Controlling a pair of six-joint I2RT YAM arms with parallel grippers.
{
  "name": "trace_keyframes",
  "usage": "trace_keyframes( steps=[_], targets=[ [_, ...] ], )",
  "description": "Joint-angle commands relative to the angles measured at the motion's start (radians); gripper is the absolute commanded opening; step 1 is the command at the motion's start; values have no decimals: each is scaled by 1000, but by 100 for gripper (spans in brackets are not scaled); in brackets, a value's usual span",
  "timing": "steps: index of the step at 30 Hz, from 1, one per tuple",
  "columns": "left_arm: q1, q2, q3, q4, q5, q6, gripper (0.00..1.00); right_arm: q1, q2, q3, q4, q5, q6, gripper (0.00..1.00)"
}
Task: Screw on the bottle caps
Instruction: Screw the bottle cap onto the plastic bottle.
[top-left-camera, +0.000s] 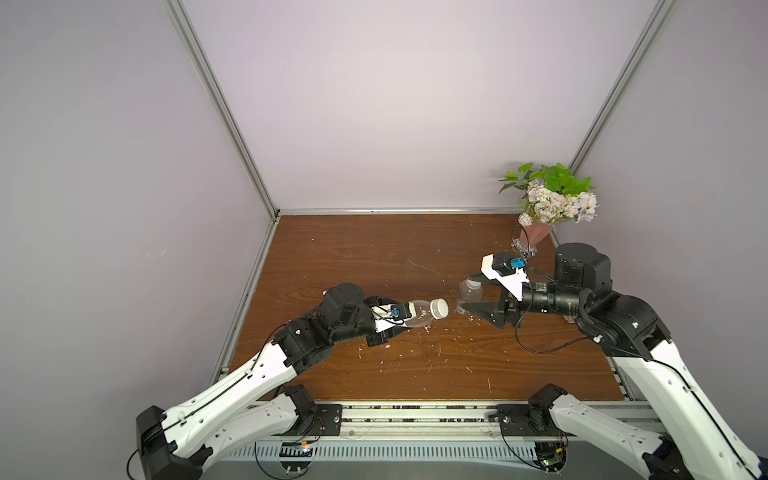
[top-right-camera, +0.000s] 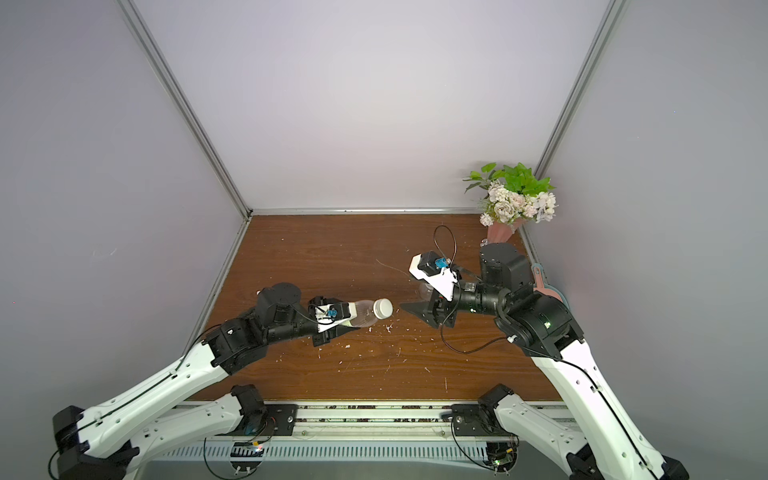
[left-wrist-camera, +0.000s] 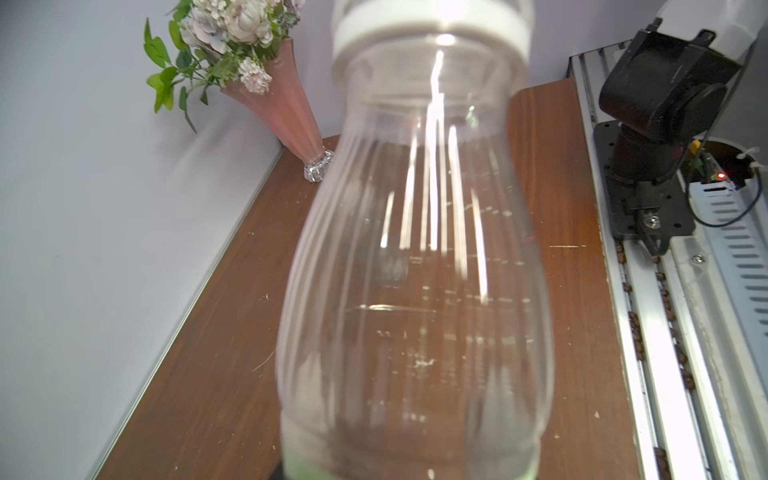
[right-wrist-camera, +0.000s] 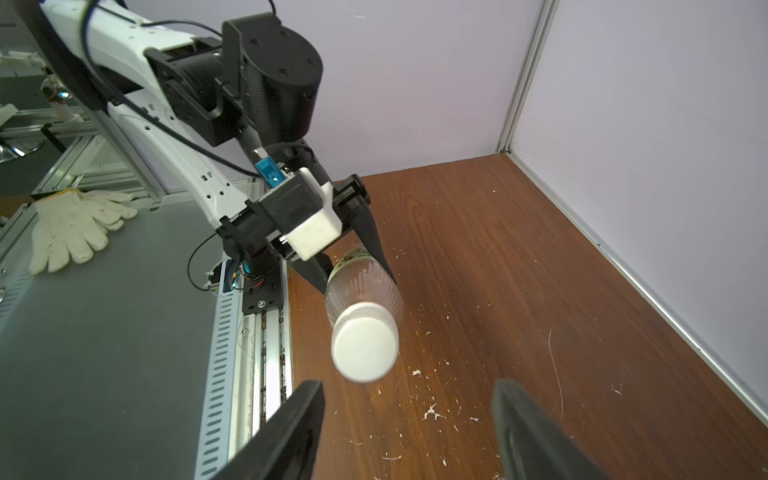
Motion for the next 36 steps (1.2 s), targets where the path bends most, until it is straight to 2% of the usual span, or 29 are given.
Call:
trace_keyframes(
  steps=[1,8,13,21,31,36],
  targets=[
    [-9,13,54,-23,69,-19,44,63,25,18,-71,18,-119,70],
    [-10,29,85,-32,168,-46,45,204,63,21,-99,136,-166,71],
    [-10,39,87,-49,172,-36,45,229,81,62,-106,140,-173,71],
    [-9,43,81,-60,174,-31,45,274,118,116,-132,208,-186,62],
    [-10,36,82,-60,166,-36,45,307,134,112,-180,290,-185,61],
    [-10,39,83,-60,162,-34,45,309,132,110,-176,290,-180,55]
  ],
)
